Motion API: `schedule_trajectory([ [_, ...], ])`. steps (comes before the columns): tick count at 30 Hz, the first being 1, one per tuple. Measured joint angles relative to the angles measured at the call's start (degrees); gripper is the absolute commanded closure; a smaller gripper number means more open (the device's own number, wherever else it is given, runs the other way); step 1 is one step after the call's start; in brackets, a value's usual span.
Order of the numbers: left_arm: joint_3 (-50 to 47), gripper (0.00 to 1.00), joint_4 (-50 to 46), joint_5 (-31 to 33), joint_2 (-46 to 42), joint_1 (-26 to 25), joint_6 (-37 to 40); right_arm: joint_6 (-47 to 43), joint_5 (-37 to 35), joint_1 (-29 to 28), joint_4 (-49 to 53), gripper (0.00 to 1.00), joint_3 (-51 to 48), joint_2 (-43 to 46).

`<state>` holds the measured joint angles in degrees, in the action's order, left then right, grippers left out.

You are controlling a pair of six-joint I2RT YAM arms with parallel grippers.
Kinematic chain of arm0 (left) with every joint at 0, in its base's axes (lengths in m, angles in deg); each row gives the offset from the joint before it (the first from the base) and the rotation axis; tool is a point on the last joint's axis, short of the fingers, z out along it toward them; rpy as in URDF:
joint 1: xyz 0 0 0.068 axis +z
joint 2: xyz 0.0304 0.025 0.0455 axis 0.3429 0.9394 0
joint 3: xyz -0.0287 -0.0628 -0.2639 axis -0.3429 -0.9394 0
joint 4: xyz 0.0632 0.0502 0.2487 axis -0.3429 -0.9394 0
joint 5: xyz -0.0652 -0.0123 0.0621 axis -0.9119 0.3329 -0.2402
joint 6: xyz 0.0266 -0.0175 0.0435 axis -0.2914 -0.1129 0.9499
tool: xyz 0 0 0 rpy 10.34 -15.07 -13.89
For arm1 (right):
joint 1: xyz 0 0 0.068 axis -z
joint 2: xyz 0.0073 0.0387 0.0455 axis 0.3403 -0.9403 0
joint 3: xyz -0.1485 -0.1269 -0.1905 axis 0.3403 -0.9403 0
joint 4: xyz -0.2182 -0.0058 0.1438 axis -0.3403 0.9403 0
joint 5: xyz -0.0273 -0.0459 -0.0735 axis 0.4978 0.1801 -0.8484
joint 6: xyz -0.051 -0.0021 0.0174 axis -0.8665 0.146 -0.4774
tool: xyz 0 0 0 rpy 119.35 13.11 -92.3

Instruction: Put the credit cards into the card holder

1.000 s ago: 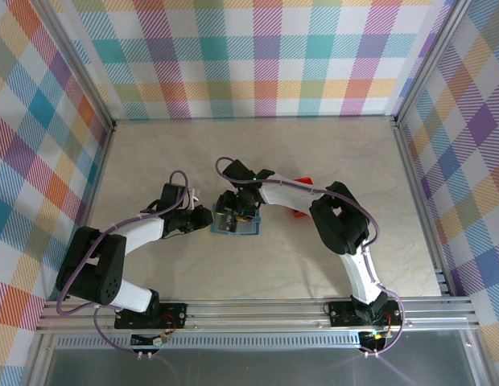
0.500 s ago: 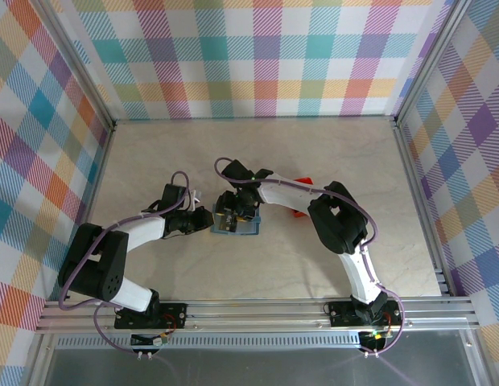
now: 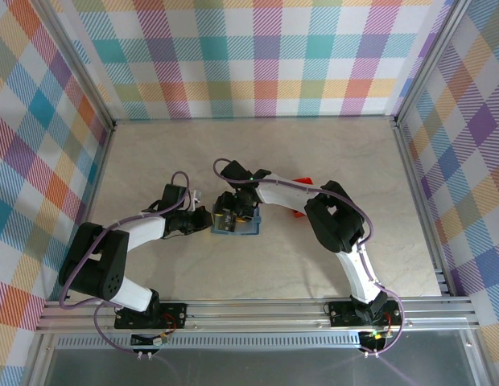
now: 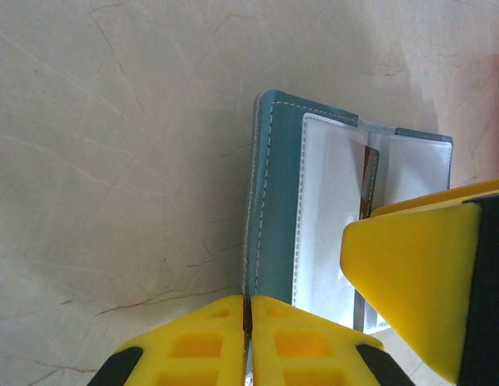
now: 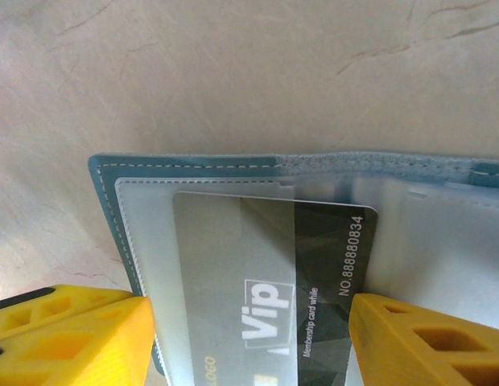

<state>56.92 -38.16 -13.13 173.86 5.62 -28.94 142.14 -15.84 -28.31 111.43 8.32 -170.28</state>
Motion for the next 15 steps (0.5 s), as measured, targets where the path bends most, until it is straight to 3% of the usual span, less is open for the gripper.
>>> schedule_trajectory([
  [15,0.0,0.93,0.0,-0.02,0.0,0.0,0.02,0.07,2.01,0.0,-1.4,0.35,1.49,-1.46],
])
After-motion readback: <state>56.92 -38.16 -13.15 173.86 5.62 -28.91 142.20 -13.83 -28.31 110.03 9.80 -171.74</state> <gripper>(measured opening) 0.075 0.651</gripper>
